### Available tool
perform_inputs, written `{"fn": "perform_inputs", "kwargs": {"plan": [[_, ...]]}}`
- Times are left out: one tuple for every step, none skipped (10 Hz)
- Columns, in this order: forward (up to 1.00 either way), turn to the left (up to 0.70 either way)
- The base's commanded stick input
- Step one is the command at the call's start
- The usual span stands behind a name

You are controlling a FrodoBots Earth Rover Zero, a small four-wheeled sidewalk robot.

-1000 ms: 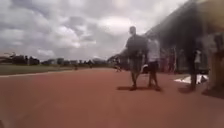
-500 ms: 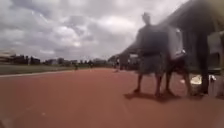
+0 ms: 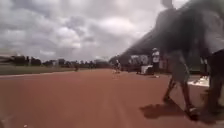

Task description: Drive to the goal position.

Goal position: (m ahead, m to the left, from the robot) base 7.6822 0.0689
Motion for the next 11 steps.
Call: {"fn": "perform_inputs", "kwargs": {"plan": [[0.7, 0.0], [0.7, 0.0], [0.7, 0.0], [0.7, 0.0], [0.7, 0.0], [0.7, 0.0], [0.7, 0.0], [0.7, 0.0], [0.7, 0.0], [0.7, 0.0], [0.7, 0.0]]}}
